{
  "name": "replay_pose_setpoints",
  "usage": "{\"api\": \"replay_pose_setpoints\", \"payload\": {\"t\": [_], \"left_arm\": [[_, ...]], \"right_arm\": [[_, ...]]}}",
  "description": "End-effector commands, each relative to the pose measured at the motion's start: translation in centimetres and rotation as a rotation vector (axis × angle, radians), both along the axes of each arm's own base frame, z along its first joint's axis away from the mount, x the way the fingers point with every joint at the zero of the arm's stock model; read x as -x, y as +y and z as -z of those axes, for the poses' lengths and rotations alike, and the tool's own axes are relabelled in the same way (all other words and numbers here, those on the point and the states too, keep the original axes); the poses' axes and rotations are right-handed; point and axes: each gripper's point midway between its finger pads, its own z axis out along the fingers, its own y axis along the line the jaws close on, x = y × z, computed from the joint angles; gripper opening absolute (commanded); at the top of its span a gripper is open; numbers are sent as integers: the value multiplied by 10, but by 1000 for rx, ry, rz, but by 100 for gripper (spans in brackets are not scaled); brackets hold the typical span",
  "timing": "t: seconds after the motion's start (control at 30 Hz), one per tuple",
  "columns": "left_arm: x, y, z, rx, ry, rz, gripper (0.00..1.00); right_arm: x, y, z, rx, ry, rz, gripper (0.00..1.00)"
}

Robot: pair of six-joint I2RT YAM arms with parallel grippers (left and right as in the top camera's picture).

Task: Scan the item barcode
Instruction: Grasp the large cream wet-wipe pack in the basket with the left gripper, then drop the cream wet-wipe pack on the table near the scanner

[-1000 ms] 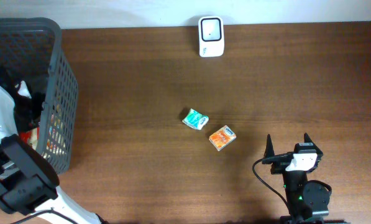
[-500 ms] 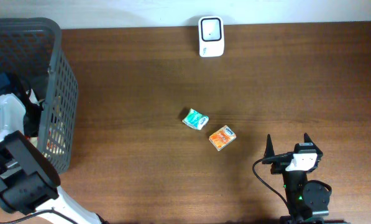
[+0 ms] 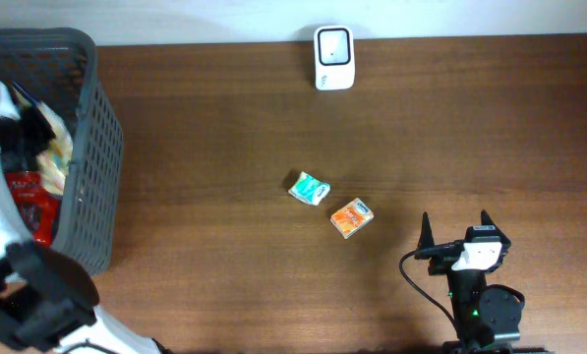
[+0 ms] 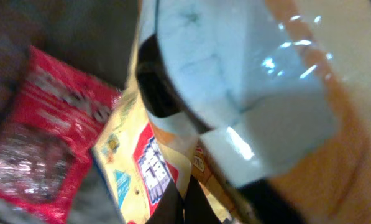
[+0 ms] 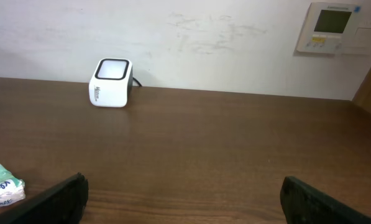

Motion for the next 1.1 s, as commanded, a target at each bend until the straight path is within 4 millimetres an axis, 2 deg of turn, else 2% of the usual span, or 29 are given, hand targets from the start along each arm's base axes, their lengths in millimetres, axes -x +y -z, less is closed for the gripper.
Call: {"api": "replay_pose_setpoints", "payload": {"t": [0.0, 0.07, 0.13, 0.2, 0.27, 0.3, 0.4, 0.47, 0.53, 0.57, 0.67, 0.73, 0.8, 0.83, 0.87, 0.97, 1.0, 1.07], "left_arm": [[10, -16, -116, -98, -268, 19, 0], [24, -38, -166, -118, -408, 63, 0], [35, -63, -201, -119, -514, 122, 0], [51, -102, -233, -123, -604, 200, 0], [55, -137, -246, -113, -642, 284, 0], [54, -162, -247, -85, -653, 354, 0], [45, -242, -237, 9, -634, 578, 0], [37, -288, -221, 59, -590, 699, 0], [23, -326, -192, 77, -507, 781, 0], [16, -343, -175, 81, -461, 814, 0], [-4, -398, -102, 95, -274, 915, 0], [-13, -408, -68, 61, -188, 919, 0], [-26, -410, -13, -42, -49, 900, 0], [-32, -405, 17, -113, 30, 863, 0], [-33, -404, 36, -143, 77, 860, 0], [-36, -401, 70, -175, 161, 856, 0], [-36, -401, 71, -176, 163, 856, 8], [-39, -402, 61, -176, 138, 855, 62]], "right_arm": [[0, -3, 3, 4, 2, 17, 98], [0, -3, 3, 4, 2, 17, 98], [0, -3, 3, 4, 2, 17, 98], [0, -3, 3, 4, 2, 17, 98], [0, -3, 3, 4, 2, 17, 98], [0, -3, 3, 4, 2, 17, 98], [0, -3, 3, 4, 2, 17, 98], [0, -3, 3, 4, 2, 17, 98], [0, -3, 3, 4, 2, 17, 98], [0, -3, 3, 4, 2, 17, 99], [0, -3, 3, 4, 2, 17, 98], [0, -3, 3, 4, 2, 17, 98], [0, -3, 3, 4, 2, 17, 98], [0, -3, 3, 4, 2, 17, 98], [0, -3, 3, 4, 2, 17, 98], [0, -3, 3, 4, 2, 17, 99], [0, -3, 3, 4, 2, 17, 98], [0, -3, 3, 4, 2, 17, 98]]}}
